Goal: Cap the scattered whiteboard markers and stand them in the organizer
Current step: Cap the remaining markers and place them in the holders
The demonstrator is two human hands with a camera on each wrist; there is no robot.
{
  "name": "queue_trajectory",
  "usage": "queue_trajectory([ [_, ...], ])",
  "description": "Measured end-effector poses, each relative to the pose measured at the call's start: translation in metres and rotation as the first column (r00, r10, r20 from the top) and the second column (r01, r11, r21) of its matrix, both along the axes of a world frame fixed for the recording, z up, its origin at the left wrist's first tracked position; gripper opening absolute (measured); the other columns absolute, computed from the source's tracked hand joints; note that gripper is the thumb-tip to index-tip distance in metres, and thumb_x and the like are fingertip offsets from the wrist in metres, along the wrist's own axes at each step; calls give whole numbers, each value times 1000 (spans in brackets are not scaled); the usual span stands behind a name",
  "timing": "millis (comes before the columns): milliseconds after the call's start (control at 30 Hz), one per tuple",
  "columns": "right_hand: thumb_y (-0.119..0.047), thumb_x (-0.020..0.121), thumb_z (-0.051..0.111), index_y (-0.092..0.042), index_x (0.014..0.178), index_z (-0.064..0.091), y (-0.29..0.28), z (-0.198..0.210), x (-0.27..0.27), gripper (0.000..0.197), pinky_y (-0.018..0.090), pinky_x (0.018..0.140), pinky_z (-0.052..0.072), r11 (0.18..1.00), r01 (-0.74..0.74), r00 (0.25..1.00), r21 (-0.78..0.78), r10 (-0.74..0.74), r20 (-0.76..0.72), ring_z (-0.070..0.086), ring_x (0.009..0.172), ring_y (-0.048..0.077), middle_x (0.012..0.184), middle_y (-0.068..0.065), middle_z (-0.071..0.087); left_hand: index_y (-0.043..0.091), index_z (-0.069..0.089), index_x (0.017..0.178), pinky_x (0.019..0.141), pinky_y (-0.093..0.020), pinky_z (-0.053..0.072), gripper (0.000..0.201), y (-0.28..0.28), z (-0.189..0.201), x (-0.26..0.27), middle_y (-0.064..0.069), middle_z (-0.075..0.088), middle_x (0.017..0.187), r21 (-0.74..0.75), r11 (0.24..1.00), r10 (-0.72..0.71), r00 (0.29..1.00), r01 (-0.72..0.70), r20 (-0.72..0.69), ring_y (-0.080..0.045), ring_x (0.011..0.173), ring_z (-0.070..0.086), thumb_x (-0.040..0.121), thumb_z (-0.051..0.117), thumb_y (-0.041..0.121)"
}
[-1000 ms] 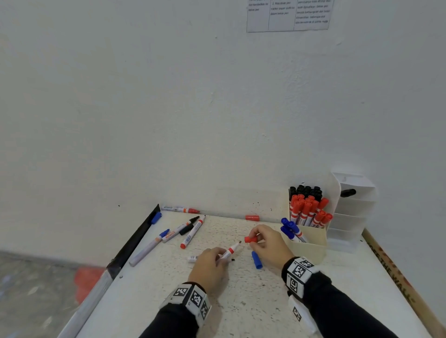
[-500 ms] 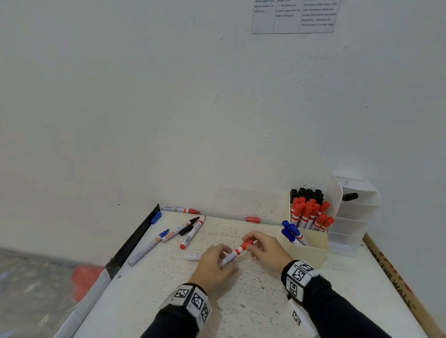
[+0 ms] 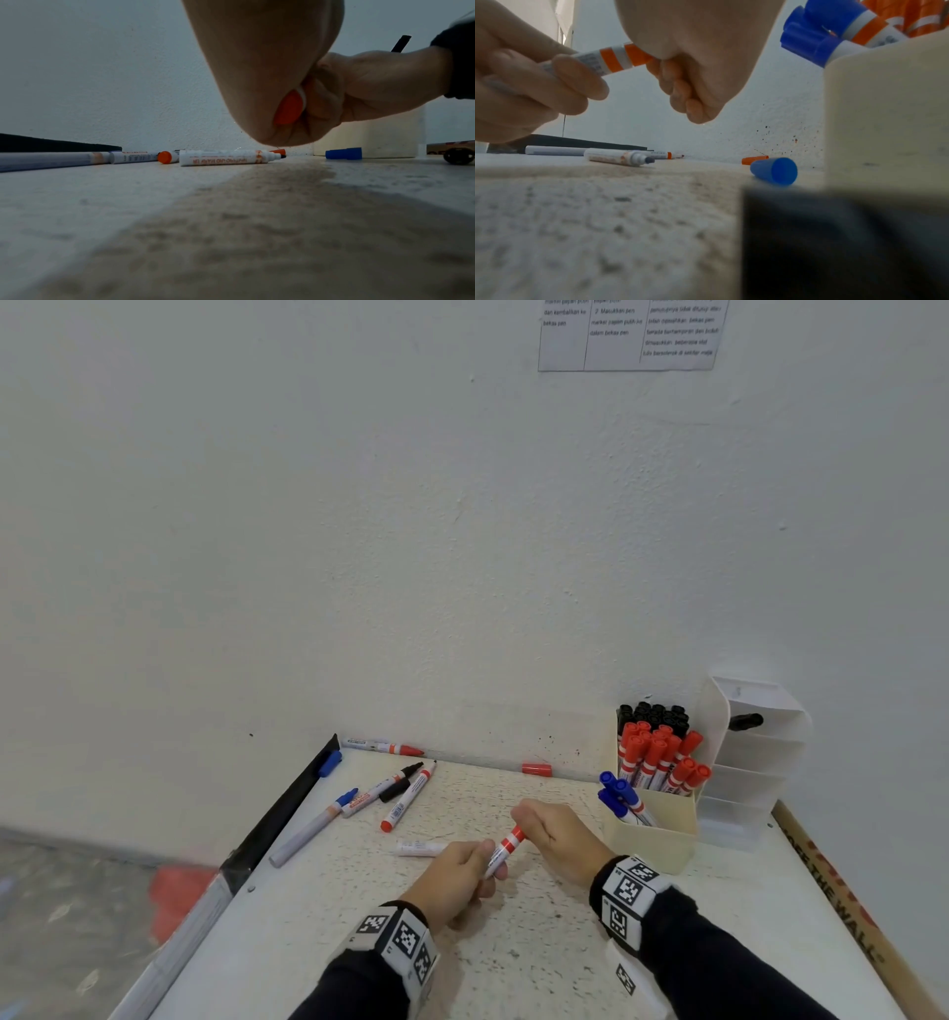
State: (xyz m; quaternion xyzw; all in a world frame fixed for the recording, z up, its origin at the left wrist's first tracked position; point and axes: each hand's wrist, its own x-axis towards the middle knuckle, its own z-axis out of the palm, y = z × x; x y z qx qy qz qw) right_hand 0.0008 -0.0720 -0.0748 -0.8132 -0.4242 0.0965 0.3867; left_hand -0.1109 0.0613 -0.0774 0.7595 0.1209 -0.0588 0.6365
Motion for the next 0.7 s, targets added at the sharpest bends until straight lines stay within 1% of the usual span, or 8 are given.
queue_trajectory([
  [133,-50,93,33,-31,71,40,-4,3,4,30,18,58,31,1000,-20,998,-10,20,54,36,59,4,64,-11,40,14,62,80,42,-20,32,38,0,0,3,5,49,54,23,999,38,996,-40,81,-7,39,37,101,33,28],
  [233,-37,97,38,-29,71,42,-7,11,5,28,20,57,31,1000,0,999,-2,0,37,37,57,6,63,-9,41,10,68,95,65,-22,39,34,3,0,6,0,61,80,208,964,121,972,-163,202,-11,69,51,99,38,26],
  [267,-31,98,39,-27,71,43,-9,13,5,27,19,54,30,1000,20,999,4,-20,28,35,55,6,62,-9,41,11,66,107,72,-21,40,33,5,-1,6,-1,63,96,302,925,163,958,-232,238,-11,83,54,99,37,25],
  [333,-28,97,42,-26,74,46,-15,20,4,24,17,50,30,997,49,999,53,-49,5,34,51,6,60,-8,41,16,54,127,91,-22,40,36,14,-3,5,0,54,128,572,758,212,947,-314,239,-11,113,50,100,34,25],
  [400,-26,96,45,-23,80,52,-22,29,4,17,21,50,34,989,74,997,125,-72,-21,39,51,9,62,-10,47,22,38,139,111,-34,26,42,19,-8,2,3,36,146,781,590,211,973,-204,95,-13,135,32,98,34,26],
  [500,-24,95,47,-22,86,53,-36,47,4,11,25,58,47,965,140,990,220,-143,-4,53,58,8,72,-4,59,30,32,140,115,-47,13,45,18,-13,1,5,34,146,869,491,228,972,-69,-52,-16,138,25,96,37,26],
  [567,-22,95,46,-25,88,51,-46,59,4,9,26,59,51,927,194,976,322,-216,34,56,59,2,76,1,61,34,41,132,111,-48,18,37,16,-10,1,7,44,134,888,451,260,965,-87,-37,-16,130,33,96,38,29],
  [700,-17,96,42,-17,97,48,-72,79,11,6,12,51,42,788,312,890,531,-438,128,53,55,1,73,-5,56,34,47,121,103,-40,28,28,12,-7,-1,7,51,119,884,454,282,959,-108,-27,-14,117,42,94,42,30],
])
